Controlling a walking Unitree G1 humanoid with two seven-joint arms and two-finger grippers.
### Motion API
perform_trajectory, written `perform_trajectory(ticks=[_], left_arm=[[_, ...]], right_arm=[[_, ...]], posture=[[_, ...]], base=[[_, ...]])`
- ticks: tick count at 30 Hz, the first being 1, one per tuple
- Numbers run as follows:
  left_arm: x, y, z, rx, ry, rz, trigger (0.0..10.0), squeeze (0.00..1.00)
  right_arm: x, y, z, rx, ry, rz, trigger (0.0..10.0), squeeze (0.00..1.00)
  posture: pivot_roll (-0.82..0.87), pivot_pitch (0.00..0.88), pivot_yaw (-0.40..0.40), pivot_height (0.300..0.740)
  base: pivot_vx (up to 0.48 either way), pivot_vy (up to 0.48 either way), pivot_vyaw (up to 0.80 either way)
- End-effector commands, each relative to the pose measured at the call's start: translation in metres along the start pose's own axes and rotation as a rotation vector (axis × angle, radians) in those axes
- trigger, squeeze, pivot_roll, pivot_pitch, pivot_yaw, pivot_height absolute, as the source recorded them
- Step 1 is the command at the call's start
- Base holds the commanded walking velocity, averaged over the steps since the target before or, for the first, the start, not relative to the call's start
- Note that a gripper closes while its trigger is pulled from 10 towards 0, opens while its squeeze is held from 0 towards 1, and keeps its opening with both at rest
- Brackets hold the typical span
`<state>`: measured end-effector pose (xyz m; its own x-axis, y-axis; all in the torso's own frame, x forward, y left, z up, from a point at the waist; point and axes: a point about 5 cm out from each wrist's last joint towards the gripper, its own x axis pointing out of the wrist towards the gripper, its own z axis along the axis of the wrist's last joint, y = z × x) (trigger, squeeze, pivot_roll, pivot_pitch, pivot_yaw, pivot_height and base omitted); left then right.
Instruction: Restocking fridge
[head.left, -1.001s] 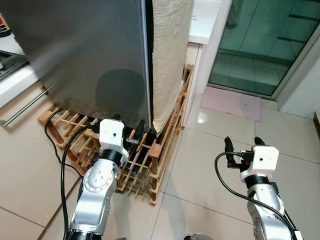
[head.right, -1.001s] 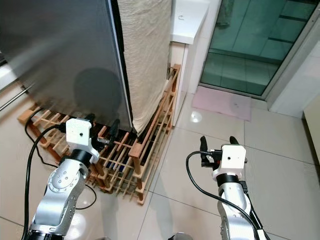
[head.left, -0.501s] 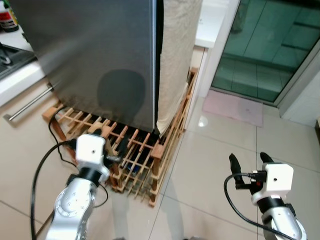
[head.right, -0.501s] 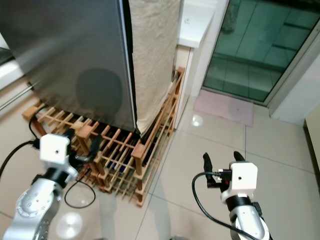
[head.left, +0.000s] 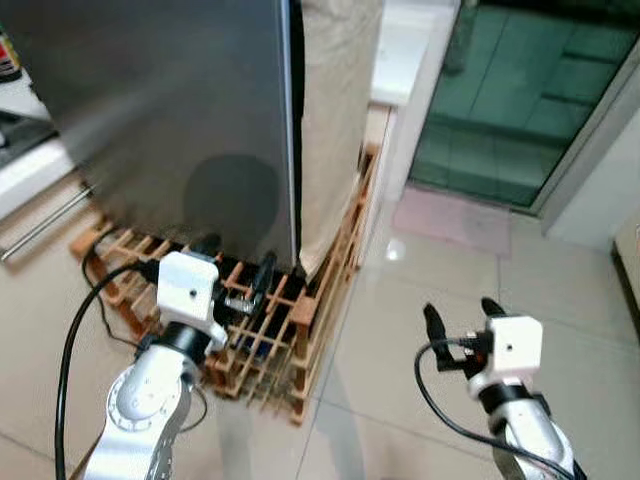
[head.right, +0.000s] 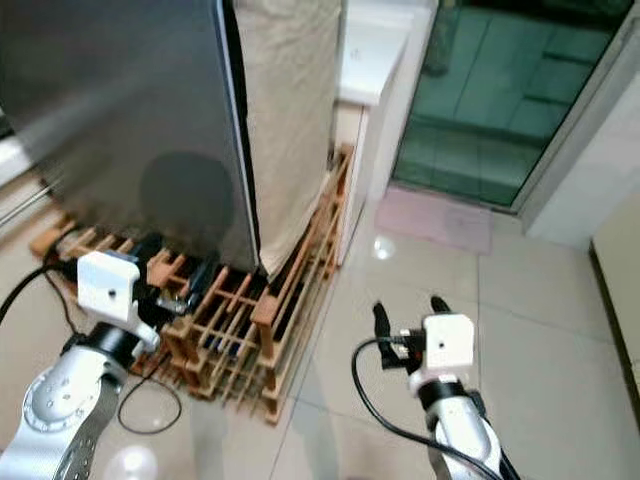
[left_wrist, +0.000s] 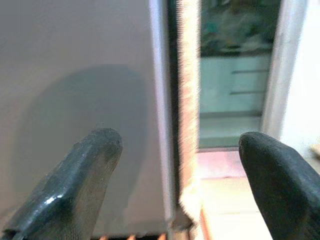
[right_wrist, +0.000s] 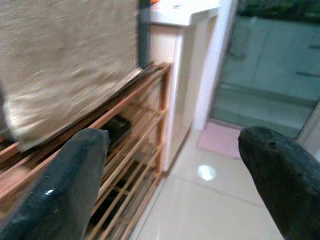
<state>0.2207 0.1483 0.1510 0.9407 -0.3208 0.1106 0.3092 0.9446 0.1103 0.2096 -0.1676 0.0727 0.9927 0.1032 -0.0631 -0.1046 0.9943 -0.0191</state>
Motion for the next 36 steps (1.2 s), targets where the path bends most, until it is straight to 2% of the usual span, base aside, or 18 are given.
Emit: perform_trajectory(ticks=[1,7,11,16,23,25,26,28,36], left_arm=[[0.001,-0.005,0.004,-0.009,-0.009,-0.033,10.0,0.00],[0.003,-0.004,0.005,0.011,-0.016,-0.020,10.0,0.00],[0.009,0.002,0.008,0.007,-0.031,0.007,10.0,0.00],[0.012,0.002,0.010,0.009,-0.037,0.009,10.0,0.00],[0.027,0.003,0.021,0.000,-0.053,-0.009,10.0,0.00],[0.031,0.003,0.023,-0.001,-0.053,-0.021,10.0,0.00],[0.041,0.002,0.029,-0.002,-0.055,-0.061,10.0,0.00],[0.048,-0.001,0.035,0.000,-0.058,-0.097,10.0,0.00],[0.066,-0.013,0.041,-0.002,-0.036,-0.226,10.0,0.00]], right_arm=[[0.001,-0.003,0.002,-0.017,0.009,-0.007,10.0,0.00],[-0.003,-0.006,0.006,-0.030,-0.003,-0.007,10.0,0.00],[-0.001,-0.005,0.013,-0.015,-0.022,0.015,10.0,0.00],[-0.003,-0.004,0.015,-0.014,-0.020,0.029,10.0,0.00],[-0.004,-0.002,0.014,-0.018,0.001,0.043,10.0,0.00],[-0.003,-0.002,0.014,-0.018,0.003,0.044,10.0,0.00],[-0.002,-0.001,0.015,-0.019,0.004,0.045,10.0,0.00],[-0.002,0.000,0.015,-0.018,0.004,0.046,10.0,0.00],[0.001,-0.008,0.017,-0.012,0.005,0.046,10.0,0.00]], posture=[[-0.01,0.000,-0.028,0.731],[-0.01,0.000,-0.034,0.731],[0.00,0.000,-0.038,0.731],[0.00,0.000,-0.041,0.731],[-0.01,0.000,-0.035,0.731],[-0.01,0.000,-0.031,0.731],[-0.01,0.000,-0.024,0.731],[-0.01,0.000,-0.021,0.731],[-0.01,0.000,-0.018,0.731]], base=[[0.480,0.000,0.00],[0.480,0.000,0.00],[0.000,0.000,0.00],[0.000,0.000,0.00],[0.000,0.000,0.00],[0.000,0.000,0.00],[0.000,0.000,0.00],[0.000,0.000,0.00],[0.000,0.000,0.00]])
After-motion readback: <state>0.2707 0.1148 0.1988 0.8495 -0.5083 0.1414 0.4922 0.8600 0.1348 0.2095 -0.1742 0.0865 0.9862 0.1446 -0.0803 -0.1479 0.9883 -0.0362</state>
